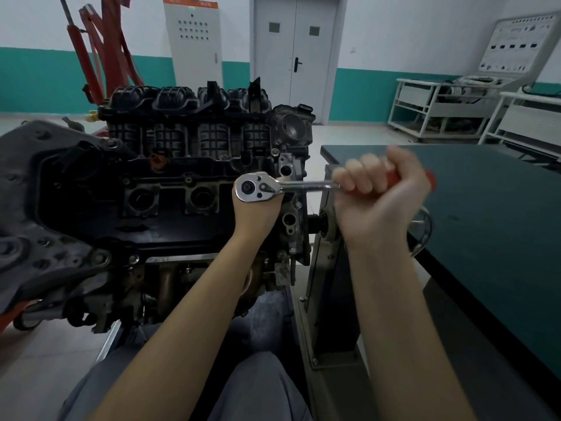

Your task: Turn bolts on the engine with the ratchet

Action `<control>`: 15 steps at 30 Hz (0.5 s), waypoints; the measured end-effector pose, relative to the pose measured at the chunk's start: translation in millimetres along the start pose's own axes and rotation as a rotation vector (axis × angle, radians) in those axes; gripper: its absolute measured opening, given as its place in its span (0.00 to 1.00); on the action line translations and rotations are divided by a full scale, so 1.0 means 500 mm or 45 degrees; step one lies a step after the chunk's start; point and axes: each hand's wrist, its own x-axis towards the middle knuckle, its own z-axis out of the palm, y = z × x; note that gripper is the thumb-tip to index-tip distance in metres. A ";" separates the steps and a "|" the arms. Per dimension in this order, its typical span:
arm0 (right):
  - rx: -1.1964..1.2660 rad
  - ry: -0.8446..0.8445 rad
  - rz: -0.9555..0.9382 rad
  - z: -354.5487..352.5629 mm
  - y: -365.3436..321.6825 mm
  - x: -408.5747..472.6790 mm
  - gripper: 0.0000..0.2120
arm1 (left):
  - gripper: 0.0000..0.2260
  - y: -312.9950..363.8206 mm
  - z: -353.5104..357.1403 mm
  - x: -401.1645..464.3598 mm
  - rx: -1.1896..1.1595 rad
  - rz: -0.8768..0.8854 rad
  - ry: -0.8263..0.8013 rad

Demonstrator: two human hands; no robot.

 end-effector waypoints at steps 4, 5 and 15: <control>0.196 0.082 -0.129 -0.054 0.037 -0.076 0.18 | 0.24 0.005 0.000 -0.007 0.058 0.014 0.034; 0.198 0.075 -0.136 -0.058 0.040 -0.080 0.19 | 0.24 0.006 0.000 -0.007 0.055 0.013 0.043; -0.213 -0.111 0.247 0.056 -0.030 0.079 0.18 | 0.21 0.004 0.003 -0.001 0.067 0.054 -0.056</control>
